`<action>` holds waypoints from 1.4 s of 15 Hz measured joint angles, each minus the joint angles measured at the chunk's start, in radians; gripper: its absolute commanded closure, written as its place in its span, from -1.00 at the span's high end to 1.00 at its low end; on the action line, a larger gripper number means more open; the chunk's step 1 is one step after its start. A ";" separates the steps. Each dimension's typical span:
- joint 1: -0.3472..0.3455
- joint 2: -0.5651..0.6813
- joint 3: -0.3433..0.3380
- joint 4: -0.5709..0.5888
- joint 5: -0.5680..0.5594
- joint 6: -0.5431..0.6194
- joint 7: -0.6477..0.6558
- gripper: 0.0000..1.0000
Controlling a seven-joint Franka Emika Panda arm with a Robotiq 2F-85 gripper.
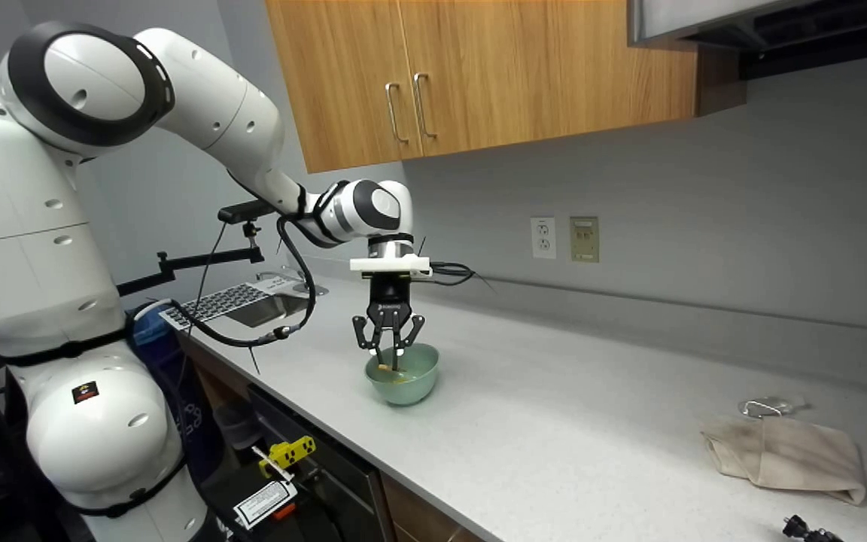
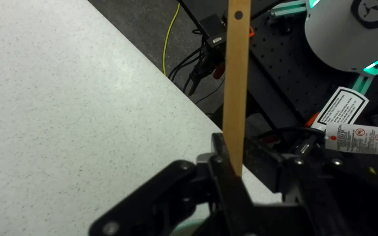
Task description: Use the spatula to stir the contents in the bowl
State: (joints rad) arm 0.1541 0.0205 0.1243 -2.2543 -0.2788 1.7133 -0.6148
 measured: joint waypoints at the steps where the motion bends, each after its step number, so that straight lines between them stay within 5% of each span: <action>1: 0.001 0.000 0.005 0.002 0.000 -0.006 -0.004 -0.89; 21: 0.003 0.128 0.032 0.047 -0.061 -0.003 0.074 -0.89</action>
State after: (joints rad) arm 0.1570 0.1483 0.1561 -2.2074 -0.3399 1.7106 -0.5404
